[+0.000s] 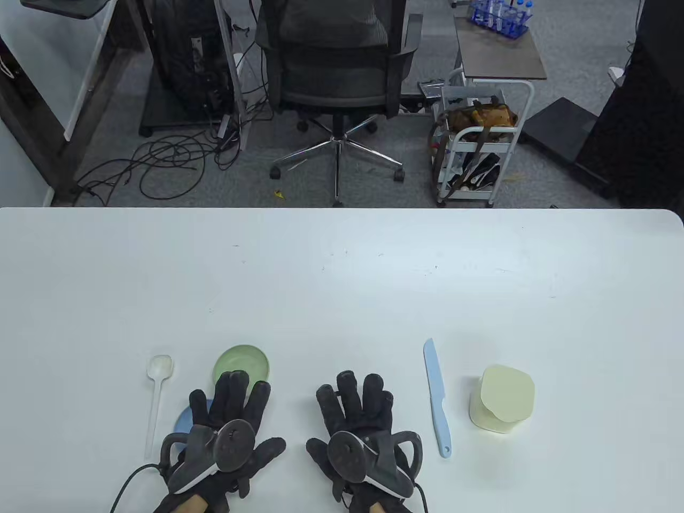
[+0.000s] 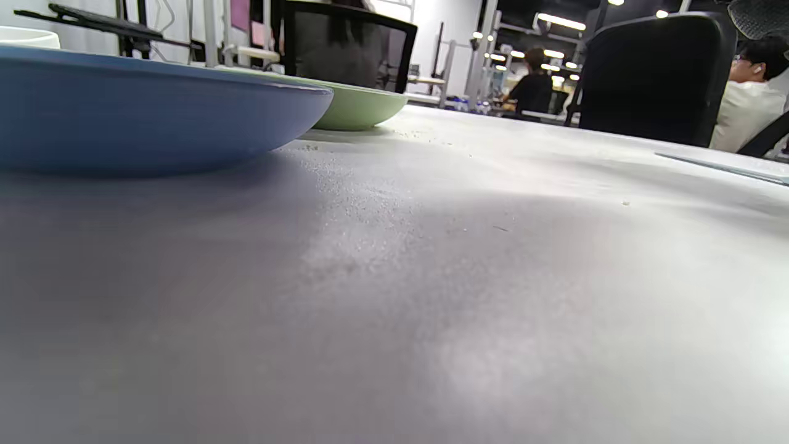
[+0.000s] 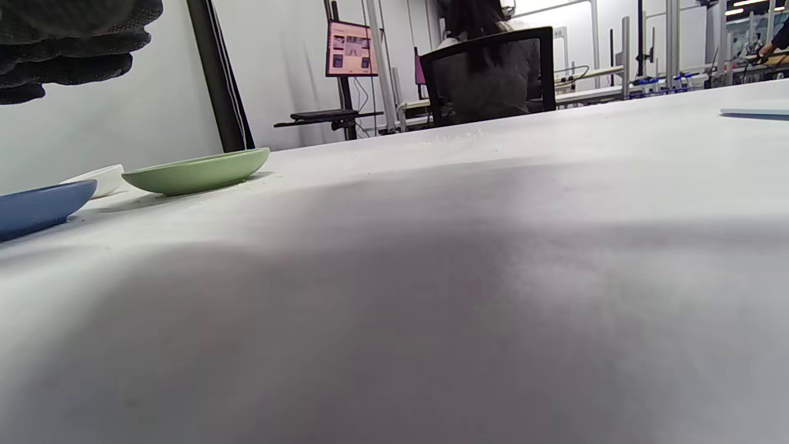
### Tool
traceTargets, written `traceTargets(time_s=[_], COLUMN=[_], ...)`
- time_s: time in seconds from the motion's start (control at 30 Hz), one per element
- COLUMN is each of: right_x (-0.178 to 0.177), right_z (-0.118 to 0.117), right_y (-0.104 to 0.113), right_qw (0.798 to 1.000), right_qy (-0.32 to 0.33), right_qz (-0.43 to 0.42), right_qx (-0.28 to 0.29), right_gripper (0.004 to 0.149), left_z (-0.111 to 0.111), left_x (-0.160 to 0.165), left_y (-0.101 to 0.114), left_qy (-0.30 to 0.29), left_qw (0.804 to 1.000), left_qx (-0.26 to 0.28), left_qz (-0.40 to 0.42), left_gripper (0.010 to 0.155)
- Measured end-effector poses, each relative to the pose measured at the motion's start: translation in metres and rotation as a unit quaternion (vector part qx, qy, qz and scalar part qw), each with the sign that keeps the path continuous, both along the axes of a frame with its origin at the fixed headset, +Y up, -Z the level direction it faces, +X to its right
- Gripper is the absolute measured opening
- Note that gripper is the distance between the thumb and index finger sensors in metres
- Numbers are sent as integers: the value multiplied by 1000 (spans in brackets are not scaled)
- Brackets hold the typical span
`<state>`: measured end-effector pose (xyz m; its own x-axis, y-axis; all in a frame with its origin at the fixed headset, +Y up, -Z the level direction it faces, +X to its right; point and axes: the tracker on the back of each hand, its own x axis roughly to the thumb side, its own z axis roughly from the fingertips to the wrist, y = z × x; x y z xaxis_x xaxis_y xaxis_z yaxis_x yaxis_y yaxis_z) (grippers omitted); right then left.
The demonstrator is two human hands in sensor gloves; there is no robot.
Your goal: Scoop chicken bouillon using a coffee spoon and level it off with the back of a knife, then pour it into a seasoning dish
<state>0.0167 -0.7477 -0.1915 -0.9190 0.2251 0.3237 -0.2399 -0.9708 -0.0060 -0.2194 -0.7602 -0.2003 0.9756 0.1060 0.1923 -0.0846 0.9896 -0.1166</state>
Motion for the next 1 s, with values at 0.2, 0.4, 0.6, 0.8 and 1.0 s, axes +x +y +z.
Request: traceTargets(time_s=[0.2, 0.4, 0.6, 0.8, 1.0], right_x=[-1, 0, 0, -1, 11], right_z=[0, 0, -1, -1, -4], right_y=[0, 0, 0, -1, 9], right_qw=[1000, 1000, 1000, 1000, 998], right_qy=[1, -3, -2, -5, -50], right_qz=[3, -1, 2, 11, 30], right_qx=[0, 0, -2, -1, 19], right_gripper=[82, 82, 82, 82, 82], left_z=[0, 0, 1, 1, 4], left_x=[-1, -1, -1, -1, -4], left_y=[1, 0, 0, 0, 6], left_qy=[0, -2, -3, -5, -13], left_qw=[1000, 1000, 1000, 1000, 999], left_qx=[2, 0, 1, -4, 5], left_qz=[7, 6, 10, 15, 36], left_gripper=[97, 96, 97, 97, 96])
